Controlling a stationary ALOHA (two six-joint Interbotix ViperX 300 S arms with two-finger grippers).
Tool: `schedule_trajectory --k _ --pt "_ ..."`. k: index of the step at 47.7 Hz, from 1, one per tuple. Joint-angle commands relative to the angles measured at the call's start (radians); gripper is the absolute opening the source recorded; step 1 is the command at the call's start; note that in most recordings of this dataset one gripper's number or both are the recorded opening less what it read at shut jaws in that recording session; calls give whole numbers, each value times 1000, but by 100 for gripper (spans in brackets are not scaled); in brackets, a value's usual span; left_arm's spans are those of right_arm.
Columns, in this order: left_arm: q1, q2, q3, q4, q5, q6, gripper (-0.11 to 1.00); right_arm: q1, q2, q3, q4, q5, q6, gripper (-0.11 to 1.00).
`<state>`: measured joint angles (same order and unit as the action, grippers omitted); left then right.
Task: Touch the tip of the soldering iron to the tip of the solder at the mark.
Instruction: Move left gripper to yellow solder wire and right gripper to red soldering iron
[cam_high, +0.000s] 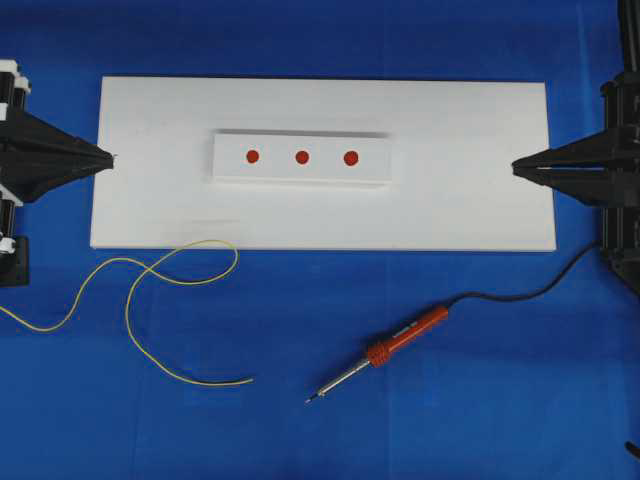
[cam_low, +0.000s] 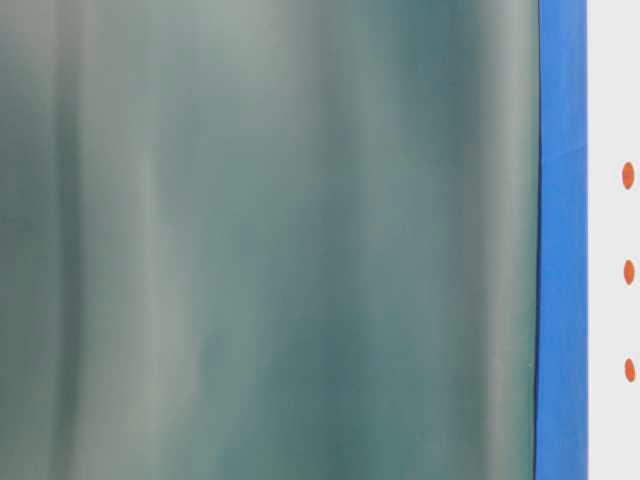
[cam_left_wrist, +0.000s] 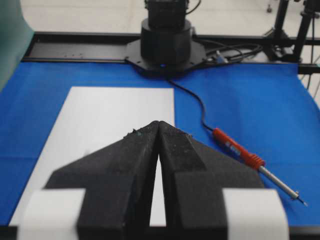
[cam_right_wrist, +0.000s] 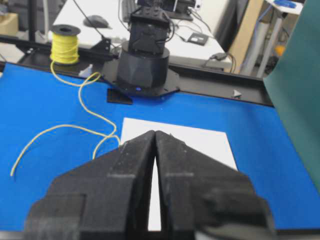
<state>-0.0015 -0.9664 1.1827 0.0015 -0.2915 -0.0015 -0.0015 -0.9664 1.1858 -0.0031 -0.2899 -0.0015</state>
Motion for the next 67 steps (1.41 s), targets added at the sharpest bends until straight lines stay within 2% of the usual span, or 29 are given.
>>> schedule_trajectory --k 1,7,16,23,28,32,36,39,42,44,48,57,67 --pt "-25 6 -8 0 52 -6 0 15 8 -31 6 0 12 0" --pt "-52 0 -6 0 92 -17 0 21 11 -48 5 64 15 -6" --pt "-124 6 0 2 89 -28 0 66 32 -52 8 95 58 -6" --pt "-192 17 9 2 89 -28 0 130 74 -44 8 92 91 -4" --pt "-229 18 20 2 89 -28 0 181 109 -43 8 84 94 7" --pt "-253 21 32 0 89 -34 1 225 143 -44 8 69 95 25" --pt "-276 32 43 0 87 -49 11 255 172 -44 8 55 95 51" --pt "-304 48 52 2 72 -63 29 278 199 -46 8 43 95 72" --pt "-334 69 57 2 58 -66 49 293 219 -48 8 34 95 87" --pt "-364 92 60 0 51 -66 61 302 235 -48 8 31 95 93" --pt "-403 143 63 2 26 -67 82 314 265 -48 9 25 95 90" --pt "-477 321 64 2 -112 -69 78 328 379 -43 31 -26 95 90" --pt "-508 594 48 2 -299 -72 77 399 592 -25 92 -206 95 90"
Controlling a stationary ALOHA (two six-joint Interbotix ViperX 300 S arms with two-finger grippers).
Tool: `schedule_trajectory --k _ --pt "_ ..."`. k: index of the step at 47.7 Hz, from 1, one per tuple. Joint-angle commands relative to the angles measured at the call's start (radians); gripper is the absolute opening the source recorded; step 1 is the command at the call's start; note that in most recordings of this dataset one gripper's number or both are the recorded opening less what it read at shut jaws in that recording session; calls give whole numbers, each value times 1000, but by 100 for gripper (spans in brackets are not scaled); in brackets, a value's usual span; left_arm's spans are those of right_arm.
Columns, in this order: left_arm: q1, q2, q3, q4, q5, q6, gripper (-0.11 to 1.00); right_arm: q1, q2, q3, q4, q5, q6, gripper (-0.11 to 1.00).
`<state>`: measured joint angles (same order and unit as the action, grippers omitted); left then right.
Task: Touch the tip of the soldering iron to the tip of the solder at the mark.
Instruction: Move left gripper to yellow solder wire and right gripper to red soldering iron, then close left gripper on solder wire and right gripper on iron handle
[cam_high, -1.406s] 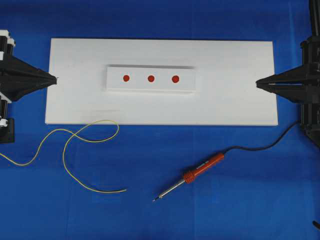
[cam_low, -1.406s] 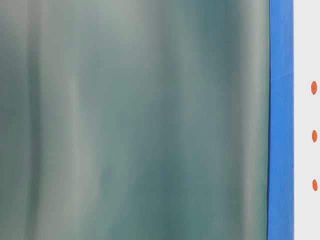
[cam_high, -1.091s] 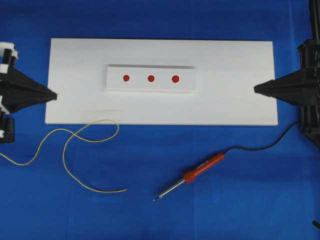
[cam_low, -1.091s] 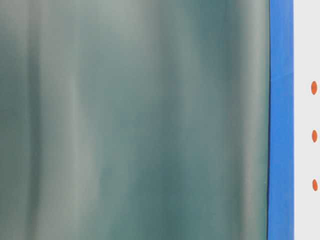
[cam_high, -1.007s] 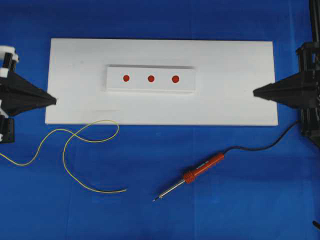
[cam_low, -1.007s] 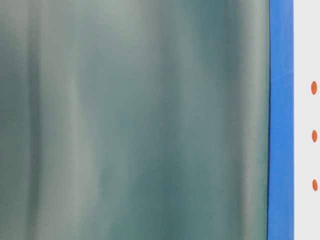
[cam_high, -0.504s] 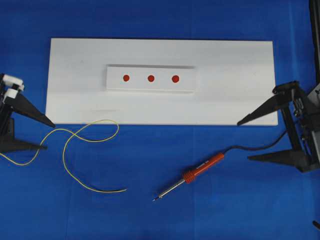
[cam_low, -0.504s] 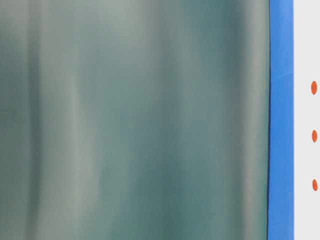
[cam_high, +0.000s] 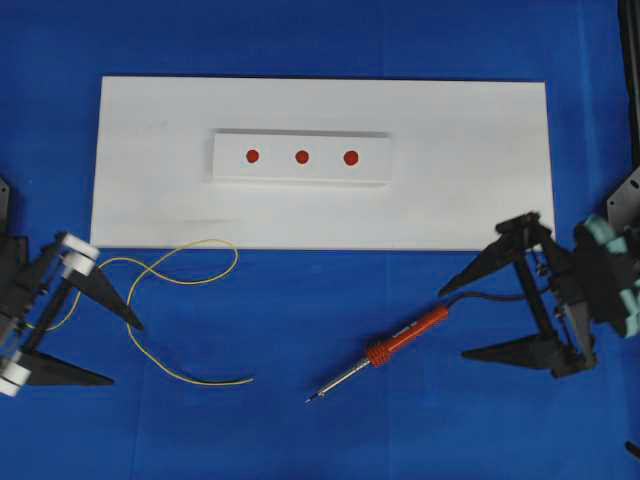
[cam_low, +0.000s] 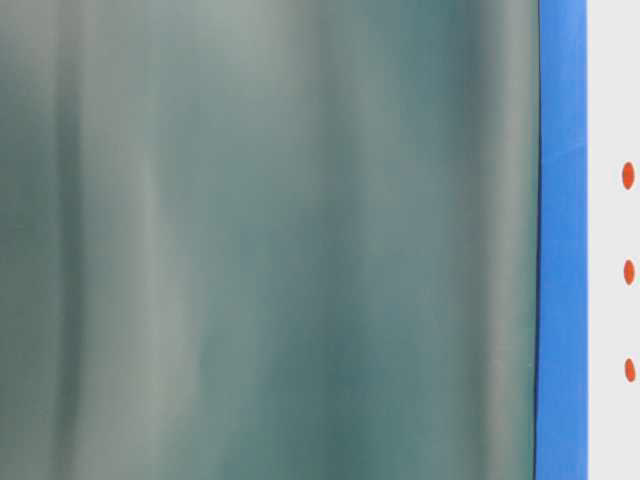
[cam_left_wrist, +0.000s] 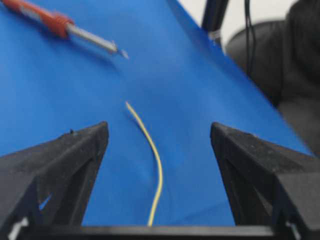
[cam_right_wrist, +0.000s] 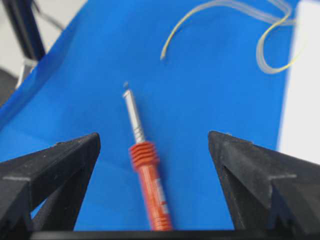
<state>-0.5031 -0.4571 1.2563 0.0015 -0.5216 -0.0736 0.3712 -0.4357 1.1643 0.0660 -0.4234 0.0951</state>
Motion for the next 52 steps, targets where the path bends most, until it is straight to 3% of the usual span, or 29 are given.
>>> schedule_trajectory --k 1,9,20,34,43,52 --pt "-6 110 -32 2 -84 0 77 31 84 -2 29 -92 -2 90" --pt "-6 322 -89 -3 -153 2 76 57 258 -9 84 -227 -2 90" --pt "-6 492 -153 -3 -164 0 76 60 420 -61 94 -285 -2 89" --pt "-6 551 -152 -3 -172 0 73 55 491 -98 98 -288 -2 89" --pt "-6 569 -149 -3 -166 2 60 38 551 -121 98 -288 -2 88" --pt "-6 571 -149 -3 -132 3 45 9 598 -130 97 -285 -6 68"
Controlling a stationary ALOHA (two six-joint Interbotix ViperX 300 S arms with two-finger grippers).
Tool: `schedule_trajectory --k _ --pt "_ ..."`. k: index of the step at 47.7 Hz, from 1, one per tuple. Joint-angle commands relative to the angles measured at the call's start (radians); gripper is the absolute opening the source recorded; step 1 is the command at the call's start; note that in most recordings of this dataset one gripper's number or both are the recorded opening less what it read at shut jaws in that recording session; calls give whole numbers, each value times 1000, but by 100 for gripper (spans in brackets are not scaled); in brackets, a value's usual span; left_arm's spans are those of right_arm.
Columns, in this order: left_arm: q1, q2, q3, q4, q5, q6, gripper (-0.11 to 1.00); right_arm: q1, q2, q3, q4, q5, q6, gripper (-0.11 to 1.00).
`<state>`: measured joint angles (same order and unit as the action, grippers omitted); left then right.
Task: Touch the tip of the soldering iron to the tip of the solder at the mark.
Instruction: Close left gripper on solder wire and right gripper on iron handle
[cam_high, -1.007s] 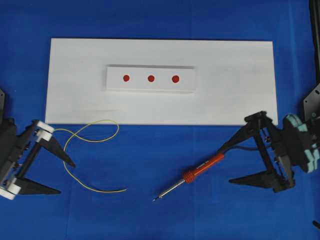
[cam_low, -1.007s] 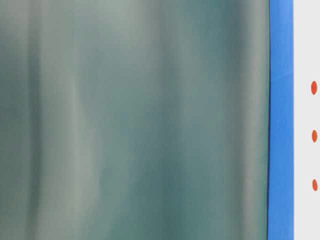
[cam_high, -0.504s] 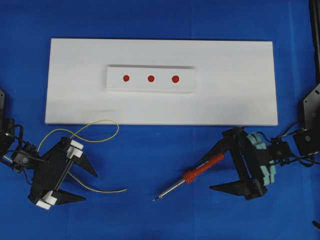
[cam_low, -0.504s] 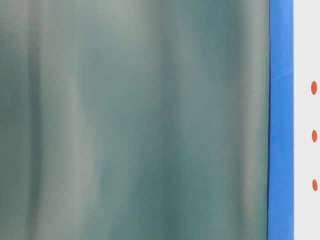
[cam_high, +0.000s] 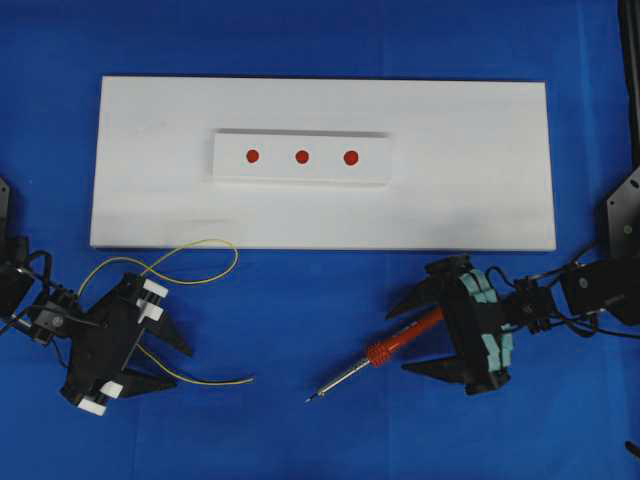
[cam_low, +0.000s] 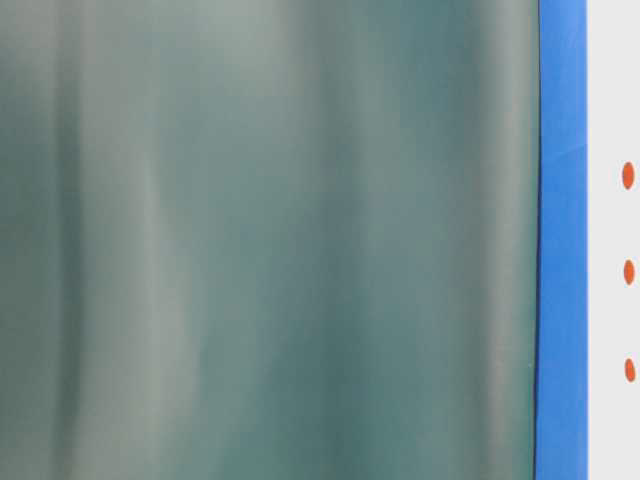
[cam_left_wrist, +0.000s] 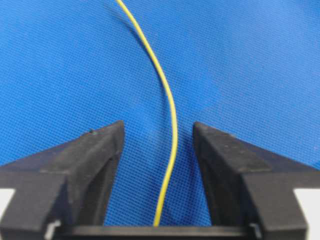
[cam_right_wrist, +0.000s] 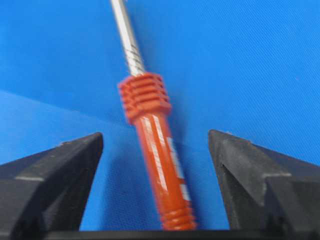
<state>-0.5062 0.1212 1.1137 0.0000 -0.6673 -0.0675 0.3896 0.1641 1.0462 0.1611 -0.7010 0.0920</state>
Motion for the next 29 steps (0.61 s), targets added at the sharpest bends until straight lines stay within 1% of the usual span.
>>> schedule_trajectory --k 1,4,12,14,16,20,29 --pt "-3 -8 -8 -2 23 -3 42 -11 2 -12 0 -8 -5 64" --pt "-3 -6 -18 -2 51 -2 35 -11 8 -14 -3 -8 -9 50" --pt "-3 0 -41 -2 100 9 8 -20 20 -14 -21 -5 -17 15" --pt "-3 2 -44 -2 104 9 3 -23 21 -14 -29 -5 -18 10" --pt "-3 2 -46 -2 104 9 2 -26 23 -17 -38 -5 -18 7" --pt "-3 0 -48 -2 104 9 2 -28 21 -17 -51 -5 -18 7" --pt "-3 -15 -51 -2 104 2 2 -31 14 -29 -52 6 -17 7"
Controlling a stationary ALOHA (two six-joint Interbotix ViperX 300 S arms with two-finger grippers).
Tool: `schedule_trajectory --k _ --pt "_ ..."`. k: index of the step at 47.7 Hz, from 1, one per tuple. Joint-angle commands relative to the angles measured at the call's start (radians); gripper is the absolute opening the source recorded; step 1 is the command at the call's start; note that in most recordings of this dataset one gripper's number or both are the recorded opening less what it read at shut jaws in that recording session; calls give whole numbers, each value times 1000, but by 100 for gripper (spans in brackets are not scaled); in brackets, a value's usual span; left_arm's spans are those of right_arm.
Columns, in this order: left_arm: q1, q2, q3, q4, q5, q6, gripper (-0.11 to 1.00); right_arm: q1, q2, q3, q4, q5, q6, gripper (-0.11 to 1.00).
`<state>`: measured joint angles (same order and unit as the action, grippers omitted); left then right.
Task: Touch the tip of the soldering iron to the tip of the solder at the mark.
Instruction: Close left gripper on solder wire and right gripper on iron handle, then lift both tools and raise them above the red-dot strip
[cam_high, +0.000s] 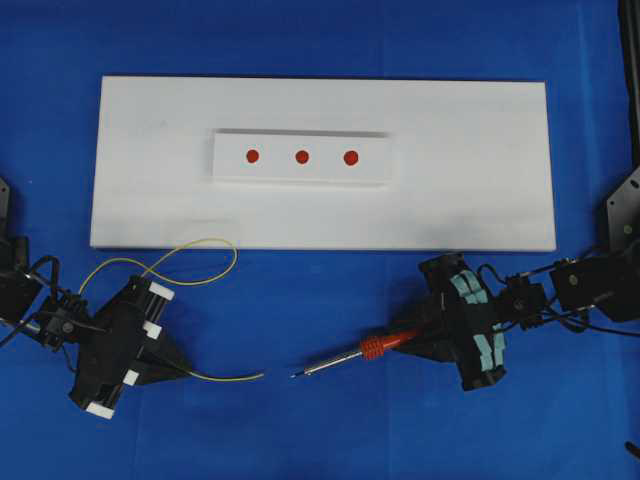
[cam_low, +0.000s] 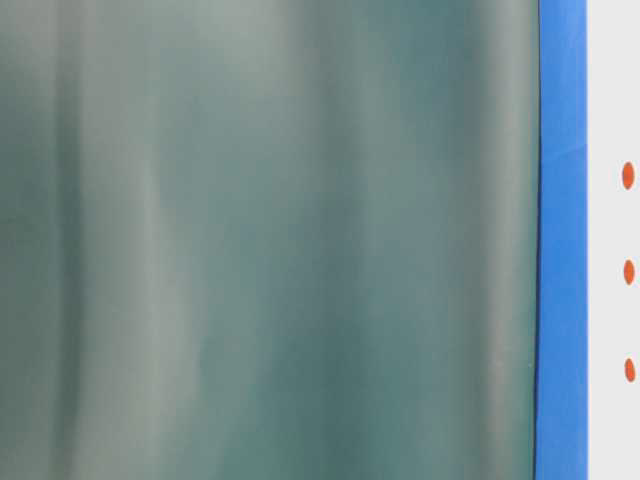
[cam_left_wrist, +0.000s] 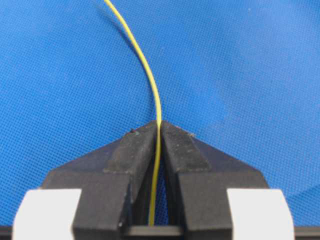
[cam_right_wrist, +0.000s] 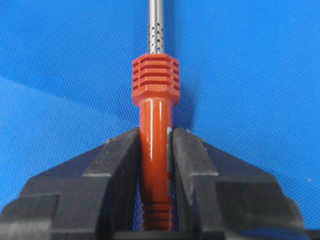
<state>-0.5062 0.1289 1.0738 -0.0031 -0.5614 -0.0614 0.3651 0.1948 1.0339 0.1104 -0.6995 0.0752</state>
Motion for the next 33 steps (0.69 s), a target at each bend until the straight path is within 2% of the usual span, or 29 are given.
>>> schedule_trajectory --k 1,8,12,28,33 --pt "-3 -29 -11 2 -2 -8 2 -5 -21 -18 -2 11 2 7" --pt "-3 -100 -17 0 21 -18 2 -5 -114 -28 0 120 11 7" --pt "-3 -147 -32 -2 86 -32 2 -5 -187 -41 0 212 6 7" --pt "48 -356 -199 -2 615 -109 2 -43 -497 -140 -2 729 5 7" --pt "74 -399 -250 0 732 -121 2 -72 -563 -169 -9 862 5 7"
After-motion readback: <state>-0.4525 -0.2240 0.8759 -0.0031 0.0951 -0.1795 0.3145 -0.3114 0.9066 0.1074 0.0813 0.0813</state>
